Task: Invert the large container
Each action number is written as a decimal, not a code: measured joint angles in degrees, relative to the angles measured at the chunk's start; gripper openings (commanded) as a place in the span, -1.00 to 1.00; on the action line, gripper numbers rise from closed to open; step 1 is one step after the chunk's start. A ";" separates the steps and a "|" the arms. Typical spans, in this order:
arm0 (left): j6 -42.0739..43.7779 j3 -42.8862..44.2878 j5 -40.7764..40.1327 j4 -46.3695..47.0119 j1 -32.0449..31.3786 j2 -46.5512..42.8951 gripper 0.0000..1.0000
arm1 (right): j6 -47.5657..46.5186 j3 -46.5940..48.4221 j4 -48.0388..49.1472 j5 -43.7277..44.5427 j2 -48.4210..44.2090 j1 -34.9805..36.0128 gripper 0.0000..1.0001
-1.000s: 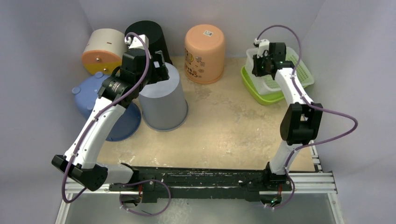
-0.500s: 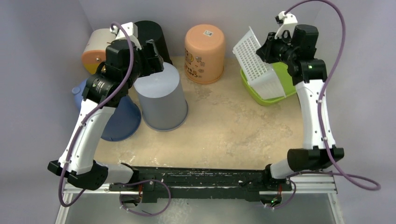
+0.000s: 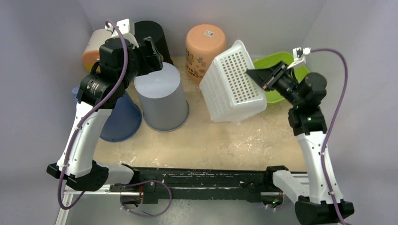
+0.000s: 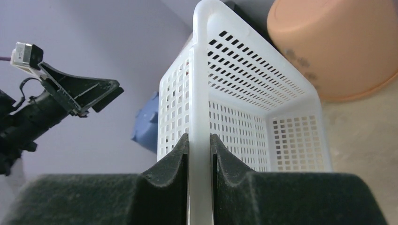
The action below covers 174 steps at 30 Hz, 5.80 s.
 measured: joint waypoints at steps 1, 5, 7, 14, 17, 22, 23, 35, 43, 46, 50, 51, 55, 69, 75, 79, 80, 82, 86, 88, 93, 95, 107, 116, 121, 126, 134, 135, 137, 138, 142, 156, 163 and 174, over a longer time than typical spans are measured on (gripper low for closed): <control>0.00 0.00 0.11 0.00 0.00 0.00 0.70 | 3.26 -4.39 3.08 -0.15 -1.95 0.13 -1.00; 0.00 0.00 0.48 0.00 0.00 0.00 0.70 | 16.04 -20.35 11.96 -0.87 -7.91 0.20 -1.00; 0.00 0.00 0.50 0.00 0.00 0.00 0.70 | 21.33 -27.12 15.52 -0.50 -10.43 0.20 -1.00; -0.02 0.00 0.50 -0.02 0.00 0.00 0.69 | 33.51 -37.68 15.65 4.37 -21.49 0.31 -1.00; -0.07 -0.09 0.50 -0.02 0.00 0.00 0.69 | 32.94 -37.68 9.18 7.32 -24.70 0.28 -1.00; -0.52 -0.76 0.52 0.07 0.00 -0.02 0.69 | 31.23 -40.59 -1.07 11.63 -28.24 0.20 -1.00; -0.59 -0.96 0.52 0.07 0.00 -0.02 0.69 | 31.23 -42.34 -2.32 12.37 -28.96 0.22 -1.00; -1.16 -3.23 0.50 0.02 0.00 -0.28 0.69 | 28.26 -51.82 -13.97 22.43 -26.91 0.28 -0.15; -1.66 -5.42 0.50 0.48 0.00 -0.28 0.69 | 19.71 -45.18 -17.20 30.53 -13.97 0.28 -0.02; -1.68 -5.95 0.48 0.46 0.00 -0.28 0.69 | 17.97 -43.98 -17.33 32.74 -13.81 0.28 -0.01; -1.73 -6.01 0.48 0.52 0.00 -0.28 0.69 | 15.10 -43.47 -17.44 35.06 -13.75 0.28 0.00; -1.73 -6.01 0.50 0.55 0.00 -0.28 0.69 | 13.97 -43.01 -17.53 35.39 -13.46 0.28 0.01; -1.92 -6.36 0.50 0.94 0.00 -0.28 0.69 | 6.88 -36.44 -17.46 37.16 -8.00 0.28 0.06; -2.10 -8.87 0.48 4.00 0.00 -0.57 0.69 | -28.72 2.62 -15.85 38.07 29.27 0.28 0.12; -2.08 -9.25 0.02 4.44 0.00 -1.05 0.69 | -38.84 8.66 -16.83 34.75 42.01 0.28 0.18; -2.08 -9.70 -0.48 4.50 0.00 -1.18 0.69 | -42.47 9.60 -17.20 33.35 46.97 0.28 0.20; -2.08 -9.84 -0.61 4.50 0.00 -1.18 0.69 | -43.01 9.60 -17.27 33.20 47.56 0.28 0.20; -2.08 -9.90 -0.81 4.44 0.00 -1.18 0.69 | -43.74 9.60 -17.16 33.05 48.48 0.28 0.20; -2.08 -10.62 -1.18 4.63 0.00 -1.18 0.69 | -45.05 10.19 -16.90 33.09 50.49 0.28 0.20; -2.08 -10.84 -1.25 4.48 0.00 -1.14 0.69 | -45.57 10.19 -16.61 33.38 51.21 0.28 0.20; -2.12 -11.32 -1.31 4.61 0.00 -1.14 0.69 | -47.08 10.19 -15.61 34.34 53.27 0.28 0.08; -2.12 -11.52 -1.31 4.55 0.00 -1.09 0.69 | -47.30 10.19 -14.91 35.15 53.88 0.28 -0.09; -2.58 -11.74 -1.29 4.55 0.00 -0.81 0.69 | -48.00 12.59 -15.39 33.16 54.90 1.11 -1.00; -2.58 -11.76 -1.29 4.37 0.00 -2.23 0.69 | -33.79 22.53 -13.09 20.55 49.11 -0.07 -1.00; -2.54 -11.76 -1.29 3.87 0.00 -3.54 0.69 | -14.38 13.51 3.56 14.21 33.35 0.17 -1.00; -2.49 -11.63 -1.27 3.41 0.00 -4.28 0.69 | 5.33 -3.28 28.39 13.77 21.59 0.83 -1.00; -1.92 -11.19 -1.25 2.95 0.00 -4.28 0.69 | 21.66 -19.78 51.98 16.55 24.57 0.48 -1.00; -1.81 -11.17 -1.25 2.93 0.00 -4.28 0.69 | 23.02 -21.59 56.57 16.74 25.14 0.48 -1.00; -1.44 -11.08 -1.25 2.71 0.00 -4.26 0.69 | 25.88 -24.72 65.33 17.00 26.64 0.48 -1.00; -1.42 -11.02 -1.25 2.51 0.00 -4.26 0.69 | 27.34 -26.01 69.94 17.16 27.76 0.48 -1.00; -0.98 -10.99 -1.27 1.62 0.00 -4.26 0.69 | 32.61 -28.20 85.83 17.88 33.48 -0.17 -1.00; 0.02 -10.99 -1.27 0.83 0.00 -3.69 0.69 | 45.42 -28.52 100.13 22.69 46.27 -3.23 -1.00; 0.00 -10.99 -1.25 0.83 0.00 -3.69 0.69 | 49.90 -42.47 100.02 27.30 50.69 -7.76 -1.00; -0.04 -11.78 -0.37 1.07 0.00 -3.17 0.69 | 50.31 -53.18 100.10 26.71 50.29 -11.67 -1.00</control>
